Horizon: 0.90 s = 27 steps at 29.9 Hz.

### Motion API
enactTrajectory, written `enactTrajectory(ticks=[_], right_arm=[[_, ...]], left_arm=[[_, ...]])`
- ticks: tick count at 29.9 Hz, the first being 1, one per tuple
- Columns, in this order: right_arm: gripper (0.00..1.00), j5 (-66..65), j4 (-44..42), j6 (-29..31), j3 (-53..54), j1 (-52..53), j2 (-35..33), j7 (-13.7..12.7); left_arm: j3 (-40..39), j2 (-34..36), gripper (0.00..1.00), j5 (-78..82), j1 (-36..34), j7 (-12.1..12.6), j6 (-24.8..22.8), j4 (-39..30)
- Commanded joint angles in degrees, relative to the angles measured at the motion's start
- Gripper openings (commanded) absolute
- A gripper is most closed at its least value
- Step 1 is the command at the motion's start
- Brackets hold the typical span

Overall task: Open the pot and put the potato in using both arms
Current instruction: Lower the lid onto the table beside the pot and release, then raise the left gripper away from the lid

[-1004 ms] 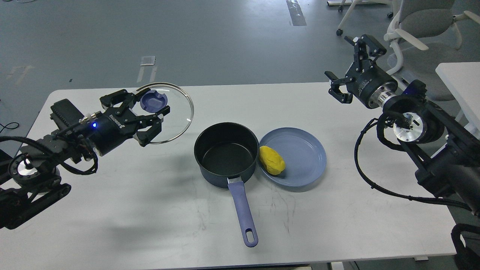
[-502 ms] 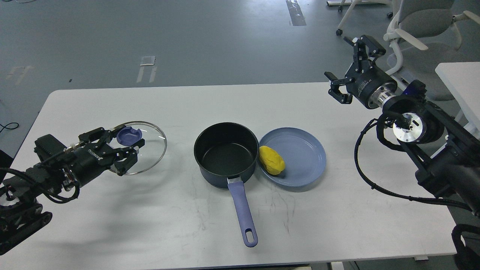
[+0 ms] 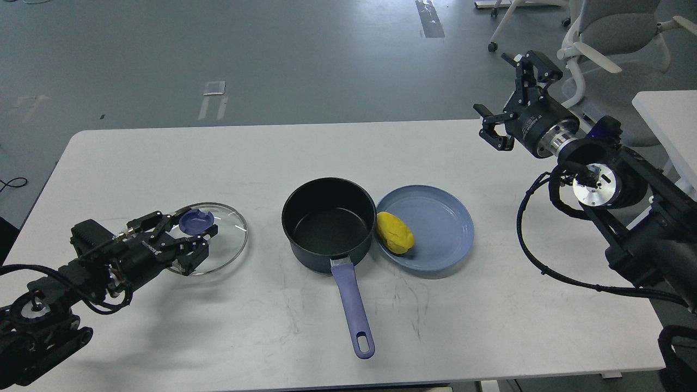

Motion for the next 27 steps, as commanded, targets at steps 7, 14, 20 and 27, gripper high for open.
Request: enactTrajectory(ticks=[7, 14, 20, 27], right_arm=[[1.00, 0.00, -0.19, 0.00, -0.17, 0.03, 0.00, 0.00], [1.00, 0.00, -0.10, 0.00, -0.08, 0.03, -0.09, 0.00], [1.00, 0.00, -0.10, 0.00, -0.08, 0.03, -0.18, 0.00], [1.00, 0.00, -0.01, 0.00, 0.00, 0.20, -0.18, 0.00]], left_arm=[[0.05, -0.39, 0.56, -1.03, 0.00, -0.01, -0.02, 0.62], [0.13, -0.39, 0.99, -7.10, 0.00, -0.44, -0.02, 0.62], [0.05, -0.48, 0.99, -7.27, -0.70, -0.89, -0.02, 0.27], [-0.13, -0.31, 0.99, -14.29, -5.26, -2.03, -0.02, -2.36]])
